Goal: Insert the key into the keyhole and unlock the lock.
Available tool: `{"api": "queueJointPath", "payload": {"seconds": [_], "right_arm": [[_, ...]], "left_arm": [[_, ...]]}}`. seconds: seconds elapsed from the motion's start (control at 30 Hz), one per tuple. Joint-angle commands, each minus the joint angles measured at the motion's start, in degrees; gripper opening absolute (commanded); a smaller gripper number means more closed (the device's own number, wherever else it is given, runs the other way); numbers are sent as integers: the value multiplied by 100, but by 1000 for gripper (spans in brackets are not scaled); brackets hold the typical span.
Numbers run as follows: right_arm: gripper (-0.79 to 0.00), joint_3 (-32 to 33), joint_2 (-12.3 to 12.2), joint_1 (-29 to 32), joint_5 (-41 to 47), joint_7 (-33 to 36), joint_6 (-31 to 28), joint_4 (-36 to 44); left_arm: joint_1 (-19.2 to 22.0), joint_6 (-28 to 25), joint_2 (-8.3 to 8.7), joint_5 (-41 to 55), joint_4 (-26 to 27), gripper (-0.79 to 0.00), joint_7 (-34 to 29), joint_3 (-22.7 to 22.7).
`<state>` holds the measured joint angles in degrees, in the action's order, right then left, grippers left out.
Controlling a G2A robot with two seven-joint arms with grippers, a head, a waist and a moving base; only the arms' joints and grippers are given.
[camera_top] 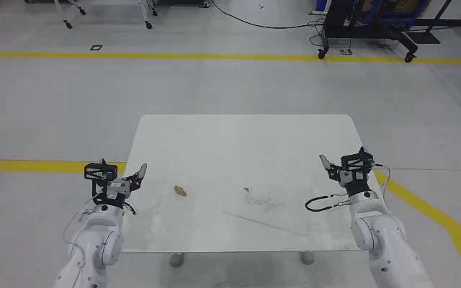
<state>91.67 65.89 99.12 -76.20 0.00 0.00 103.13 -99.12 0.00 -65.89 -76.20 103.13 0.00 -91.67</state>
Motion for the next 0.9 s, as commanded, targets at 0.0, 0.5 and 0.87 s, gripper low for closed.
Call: {"api": "queueJointPath", "payload": {"seconds": [0.0, 0.5, 0.87], "right_arm": [[-1, 0, 0, 0, 0, 0, 0, 0], [0, -835, 55, -480, -44, 333, -772, 156], [0, -1105, 90, -702, 451, 69, -1352, -167]], "left_arm": [[0, 0, 0, 0, 0, 0, 0, 0], [0, 0, 0, 0, 0, 0, 0, 0], [0, 0, 0, 0, 0, 0, 0, 0]]}}
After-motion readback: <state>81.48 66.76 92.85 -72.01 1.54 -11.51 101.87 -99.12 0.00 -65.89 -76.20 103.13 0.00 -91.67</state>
